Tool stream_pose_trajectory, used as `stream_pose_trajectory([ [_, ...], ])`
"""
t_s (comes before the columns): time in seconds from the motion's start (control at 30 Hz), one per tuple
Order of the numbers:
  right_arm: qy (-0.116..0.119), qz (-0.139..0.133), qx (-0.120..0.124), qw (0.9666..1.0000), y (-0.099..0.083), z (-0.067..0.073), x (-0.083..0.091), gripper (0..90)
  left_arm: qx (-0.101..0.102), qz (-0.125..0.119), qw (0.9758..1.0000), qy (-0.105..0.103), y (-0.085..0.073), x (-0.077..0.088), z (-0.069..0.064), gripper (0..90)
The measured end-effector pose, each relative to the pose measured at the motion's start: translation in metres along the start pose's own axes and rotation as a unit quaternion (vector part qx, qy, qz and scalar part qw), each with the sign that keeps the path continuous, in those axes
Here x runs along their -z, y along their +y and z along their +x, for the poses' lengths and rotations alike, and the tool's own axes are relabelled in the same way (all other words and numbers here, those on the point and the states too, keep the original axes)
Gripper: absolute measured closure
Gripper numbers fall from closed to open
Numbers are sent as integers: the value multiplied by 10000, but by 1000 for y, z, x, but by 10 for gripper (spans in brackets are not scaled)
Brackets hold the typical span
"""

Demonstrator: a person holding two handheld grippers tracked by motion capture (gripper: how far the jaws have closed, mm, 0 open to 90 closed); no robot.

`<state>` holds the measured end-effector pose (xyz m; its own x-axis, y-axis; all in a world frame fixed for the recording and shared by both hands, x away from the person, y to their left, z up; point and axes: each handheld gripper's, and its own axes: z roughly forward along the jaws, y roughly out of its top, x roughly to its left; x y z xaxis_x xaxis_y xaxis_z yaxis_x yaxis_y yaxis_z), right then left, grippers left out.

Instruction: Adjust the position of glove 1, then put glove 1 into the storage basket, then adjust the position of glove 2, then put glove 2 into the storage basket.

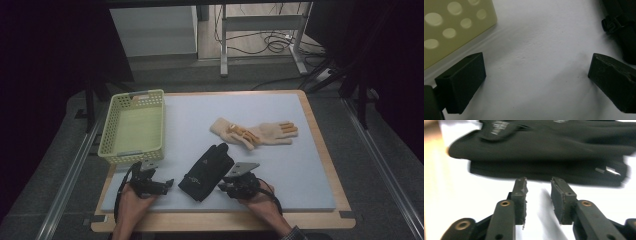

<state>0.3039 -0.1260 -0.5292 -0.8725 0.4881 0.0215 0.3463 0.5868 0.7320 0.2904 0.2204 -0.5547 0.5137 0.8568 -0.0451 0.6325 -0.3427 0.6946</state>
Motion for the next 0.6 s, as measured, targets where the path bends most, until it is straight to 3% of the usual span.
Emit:
stream_pose_trajectory([
  [0.33, -725, -126, -445, 9963, -24, -44, 35, 444, 34, -17, 10000, -21, 0, 0, 1, 21],
  [0.6, -1305, -213, -845, 9876, -45, -74, 62, 313, 36, -15, 10000, -22, 0, 0, 1, 20],
])
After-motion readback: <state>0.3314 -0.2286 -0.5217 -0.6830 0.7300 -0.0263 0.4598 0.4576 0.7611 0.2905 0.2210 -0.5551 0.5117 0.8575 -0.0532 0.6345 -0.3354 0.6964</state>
